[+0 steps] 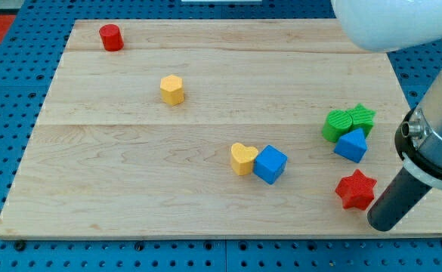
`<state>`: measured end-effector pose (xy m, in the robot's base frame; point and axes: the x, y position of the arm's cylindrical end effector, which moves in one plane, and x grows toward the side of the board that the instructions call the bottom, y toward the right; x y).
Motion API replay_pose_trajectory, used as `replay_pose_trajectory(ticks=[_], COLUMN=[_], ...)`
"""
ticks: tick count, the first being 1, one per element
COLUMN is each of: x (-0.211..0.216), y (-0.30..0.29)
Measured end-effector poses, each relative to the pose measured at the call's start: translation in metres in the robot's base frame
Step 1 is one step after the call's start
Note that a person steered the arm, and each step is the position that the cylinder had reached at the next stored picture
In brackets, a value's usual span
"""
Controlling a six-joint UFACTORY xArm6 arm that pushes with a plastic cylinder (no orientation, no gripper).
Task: Push the red star towards the top center of the board
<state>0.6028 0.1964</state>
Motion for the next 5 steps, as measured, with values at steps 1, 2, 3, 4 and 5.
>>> replay_pose_trajectory(ticks=[1, 2, 3, 4, 5], x=[-0.044, -0.084, -0.117, -0.156, -0.130], y=[-0.034, -0.060, -0.103, -0.109, -0.074])
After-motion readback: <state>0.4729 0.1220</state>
